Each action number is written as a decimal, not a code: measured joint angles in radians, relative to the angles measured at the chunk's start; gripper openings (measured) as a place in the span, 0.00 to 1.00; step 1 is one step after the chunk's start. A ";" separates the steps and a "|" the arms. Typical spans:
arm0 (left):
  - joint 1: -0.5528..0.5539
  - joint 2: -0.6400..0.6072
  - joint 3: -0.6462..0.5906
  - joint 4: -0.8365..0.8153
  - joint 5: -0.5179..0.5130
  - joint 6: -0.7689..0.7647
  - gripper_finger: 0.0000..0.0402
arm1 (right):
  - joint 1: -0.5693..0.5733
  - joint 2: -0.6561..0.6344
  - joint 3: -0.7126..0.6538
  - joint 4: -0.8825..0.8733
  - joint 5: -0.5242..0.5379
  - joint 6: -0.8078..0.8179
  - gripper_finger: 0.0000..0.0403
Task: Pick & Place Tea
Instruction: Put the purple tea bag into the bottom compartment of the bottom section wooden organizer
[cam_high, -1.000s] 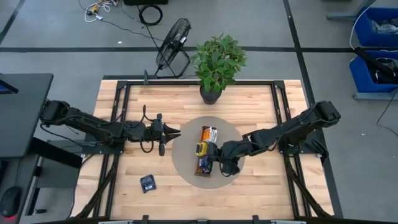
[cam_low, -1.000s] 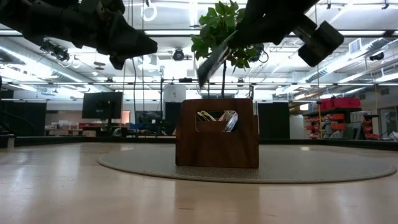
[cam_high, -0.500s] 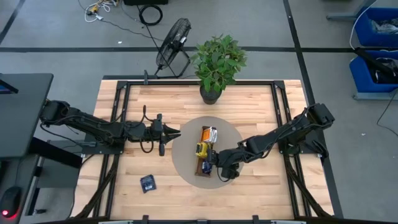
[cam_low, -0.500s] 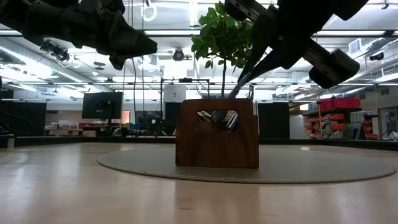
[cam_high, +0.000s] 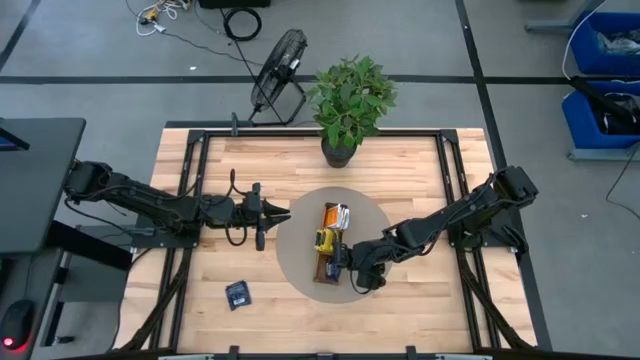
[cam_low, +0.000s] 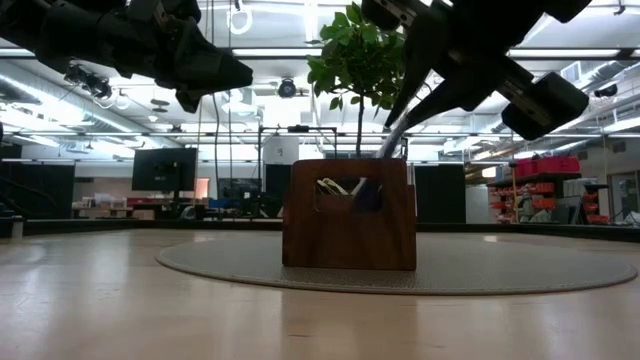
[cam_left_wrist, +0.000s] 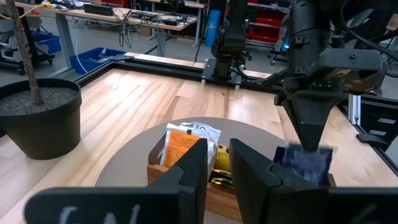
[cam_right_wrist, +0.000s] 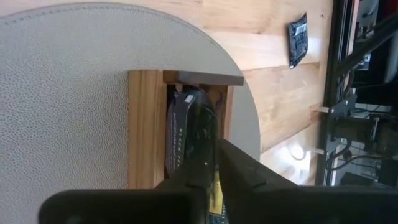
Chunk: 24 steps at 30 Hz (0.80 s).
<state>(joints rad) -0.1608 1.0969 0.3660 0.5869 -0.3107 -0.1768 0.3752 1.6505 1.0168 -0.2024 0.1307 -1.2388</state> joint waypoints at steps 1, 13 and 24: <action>0.000 0.000 0.000 0.000 0.000 0.001 0.17 | 0.000 0.000 0.000 0.000 0.000 0.000 0.09; 0.000 0.000 0.000 -0.019 0.029 -0.022 0.17 | 0.010 0.000 0.000 0.094 0.084 0.135 0.27; -0.010 0.000 0.000 -0.113 0.245 -0.237 0.17 | 0.053 -0.005 0.000 0.227 0.236 0.638 0.28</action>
<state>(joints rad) -0.1706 1.0973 0.3664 0.4735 -0.0654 -0.4133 0.4282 1.6459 1.0172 0.0247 0.3664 -0.6012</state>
